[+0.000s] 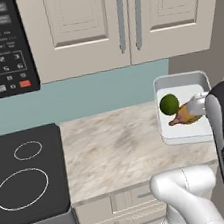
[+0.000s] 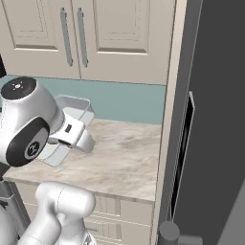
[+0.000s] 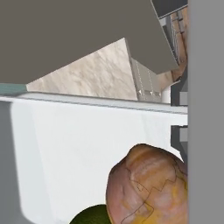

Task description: Place the tupperware on the top shelf of the fridge. Make space for the tupperware among the existing items by rearranging them on the shelves if needed. Close the fridge door when finished.

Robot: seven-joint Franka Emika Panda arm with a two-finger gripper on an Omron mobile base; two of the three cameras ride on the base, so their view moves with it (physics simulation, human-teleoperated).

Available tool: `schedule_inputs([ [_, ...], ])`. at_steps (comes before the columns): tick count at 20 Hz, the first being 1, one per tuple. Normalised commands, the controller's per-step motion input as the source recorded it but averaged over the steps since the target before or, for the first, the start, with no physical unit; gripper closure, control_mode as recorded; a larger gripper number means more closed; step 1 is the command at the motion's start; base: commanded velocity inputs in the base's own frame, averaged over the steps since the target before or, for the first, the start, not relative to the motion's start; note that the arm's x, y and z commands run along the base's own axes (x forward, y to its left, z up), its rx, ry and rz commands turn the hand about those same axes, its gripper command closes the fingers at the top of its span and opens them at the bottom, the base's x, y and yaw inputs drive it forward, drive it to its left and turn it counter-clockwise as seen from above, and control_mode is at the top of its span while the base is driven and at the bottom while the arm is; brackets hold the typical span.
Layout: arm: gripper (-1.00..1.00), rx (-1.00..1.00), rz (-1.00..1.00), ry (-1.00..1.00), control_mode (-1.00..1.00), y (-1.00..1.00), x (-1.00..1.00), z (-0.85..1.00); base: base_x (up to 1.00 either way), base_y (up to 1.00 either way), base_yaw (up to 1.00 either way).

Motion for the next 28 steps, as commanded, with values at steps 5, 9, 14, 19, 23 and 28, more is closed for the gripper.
schedule_inputs([
  [5,1.00,0.00,0.00,0.00,1.00,0.00,0.00,0.00,0.05,0.00,0.00],
  [9,1.00,0.00,0.00,0.00,1.00,0.00,0.00,0.00,-0.44,0.00,0.04],
  [14,1.00,0.00,0.00,0.00,1.00,0.00,0.00,0.00,-0.64,0.00,0.04],
  [19,1.00,0.00,0.00,0.00,1.00,0.00,0.00,0.00,-0.87,0.00,0.06],
  [23,1.00,0.00,0.00,0.00,1.00,0.00,0.00,0.00,-0.81,0.00,0.01],
  [28,1.00,0.00,0.00,0.00,1.00,0.00,0.00,0.00,-0.79,0.00,-0.08],
])
